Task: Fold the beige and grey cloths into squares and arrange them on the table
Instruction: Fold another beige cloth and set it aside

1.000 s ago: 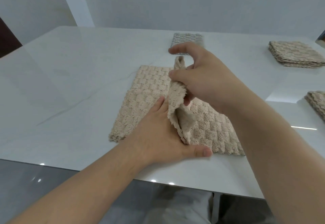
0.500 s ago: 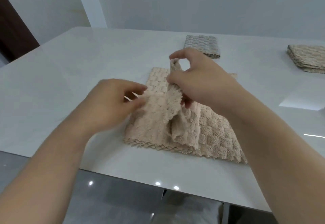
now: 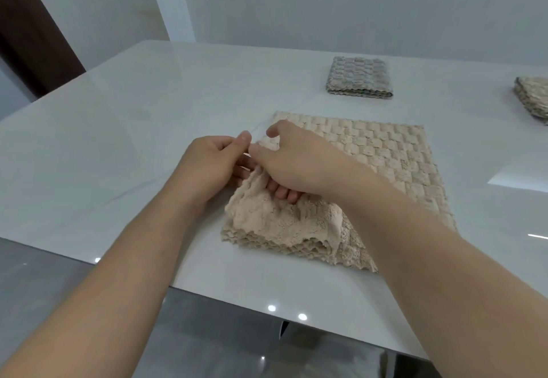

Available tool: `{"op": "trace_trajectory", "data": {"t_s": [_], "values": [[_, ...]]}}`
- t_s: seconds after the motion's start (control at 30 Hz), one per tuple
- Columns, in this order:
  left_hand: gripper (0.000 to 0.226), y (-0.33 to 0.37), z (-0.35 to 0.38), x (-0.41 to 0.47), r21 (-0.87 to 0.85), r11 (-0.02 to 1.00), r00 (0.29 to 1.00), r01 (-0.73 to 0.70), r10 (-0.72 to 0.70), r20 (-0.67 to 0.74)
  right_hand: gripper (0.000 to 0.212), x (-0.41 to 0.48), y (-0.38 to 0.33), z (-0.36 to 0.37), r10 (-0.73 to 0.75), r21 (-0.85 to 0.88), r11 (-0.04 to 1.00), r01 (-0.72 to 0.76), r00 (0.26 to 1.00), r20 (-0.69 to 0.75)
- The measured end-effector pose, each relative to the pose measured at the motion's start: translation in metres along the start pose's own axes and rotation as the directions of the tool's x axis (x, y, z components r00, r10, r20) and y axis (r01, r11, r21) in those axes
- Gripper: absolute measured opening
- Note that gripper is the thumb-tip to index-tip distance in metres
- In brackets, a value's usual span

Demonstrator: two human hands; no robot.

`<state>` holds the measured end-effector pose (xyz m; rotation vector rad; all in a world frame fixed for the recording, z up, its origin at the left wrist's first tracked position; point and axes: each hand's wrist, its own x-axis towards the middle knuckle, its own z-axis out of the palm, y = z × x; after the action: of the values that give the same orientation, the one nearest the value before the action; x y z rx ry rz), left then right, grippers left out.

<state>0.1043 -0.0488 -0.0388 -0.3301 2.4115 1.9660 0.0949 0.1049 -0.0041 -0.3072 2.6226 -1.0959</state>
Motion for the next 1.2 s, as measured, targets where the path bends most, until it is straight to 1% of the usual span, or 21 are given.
{"op": "trace_trajectory", "data": {"t_s": [0.1,0.17,0.23,0.3,0.33,0.4,0.47,0.53,0.6,0.67,0.73,0.93,1.07,1.2], "values": [[0.042,0.001,-0.001,0.0,-0.024,0.999,1.0,0.03,-0.03,0.003,0.05,-0.004,0.003,-0.008,-0.006,0.055,0.998,0.006,1.0,-0.008],[0.031,0.0,0.0,0.0,0.013,1.0,1.0,-0.006,0.006,0.011,0.041,-0.007,0.009,-0.017,-0.03,0.074,0.997,0.036,0.996,-0.085],[0.014,-0.001,0.001,0.001,0.073,0.996,0.999,-0.042,0.042,0.008,0.031,-0.01,0.017,-0.028,-0.066,-0.006,0.998,0.066,0.978,-0.196],[0.013,-0.001,0.001,0.004,0.145,0.987,0.998,-0.069,0.069,0.009,0.025,-0.015,0.029,-0.039,-0.086,-0.094,0.994,0.062,0.958,-0.274],[0.013,0.001,0.001,0.005,0.186,0.979,0.996,-0.085,0.083,0.016,0.024,-0.018,0.035,-0.044,-0.077,-0.131,0.991,0.04,0.955,-0.287],[0.009,0.007,0.001,0.004,0.258,0.958,0.992,-0.123,0.119,0.031,0.026,-0.021,0.047,-0.051,-0.033,-0.184,0.983,-0.016,0.965,-0.26],[0.015,0.013,0.002,0.002,0.35,0.923,0.987,-0.16,0.156,0.039,0.025,-0.022,0.057,-0.054,0.012,-0.2,0.978,-0.053,0.979,-0.205],[0.021,0.019,0.003,-0.002,0.443,0.877,0.982,-0.187,0.184,0.05,0.023,-0.021,0.064,-0.054,0.032,-0.166,0.984,-0.061,0.984,-0.174],[0.026,0.022,0.007,-0.004,0.489,0.852,0.981,-0.19,0.178,0.07,0.024,-0.019,0.069,-0.052,0.036,-0.115,0.992,-0.058,0.982,-0.184],[0.032,0.023,0.014,-0.006,0.504,0.843,0.982,-0.188,0.157,0.104,0.025,-0.016,0.074,-0.049,0.039,-0.081,0.995,-0.056,0.979,-0.199],[0.031,0.022,0.022,-0.005,0.507,0.84,0.98,-0.196,0.158,0.117,0.027,-0.014,0.078,-0.046,0.043,-0.052,0.997,-0.053,0.981,-0.19],[0.018,0.012,0.026,0.006,0.473,0.862,0.982,-0.181,0.183,0.043,0.038,-0.013,0.084,-0.044,0.023,-0.073,0.997,-0.035,0.987,-0.159],[0.019,0.009,0.03,0.007,0.544,0.817,0.977,-0.192,0.209,0.032,0.043,-0.013,0.085,-0.042,0.011,-0.128,0.991,-0.028,0.992,-0.125],[0.029,0.018,0.025,0.005,0.61,0.773,0.981,-0.175,0.189,0.042,0.042,-0.012,0.084,-0.041,0.003,-0.169,0.985,-0.022,0.994,-0.111]]}}
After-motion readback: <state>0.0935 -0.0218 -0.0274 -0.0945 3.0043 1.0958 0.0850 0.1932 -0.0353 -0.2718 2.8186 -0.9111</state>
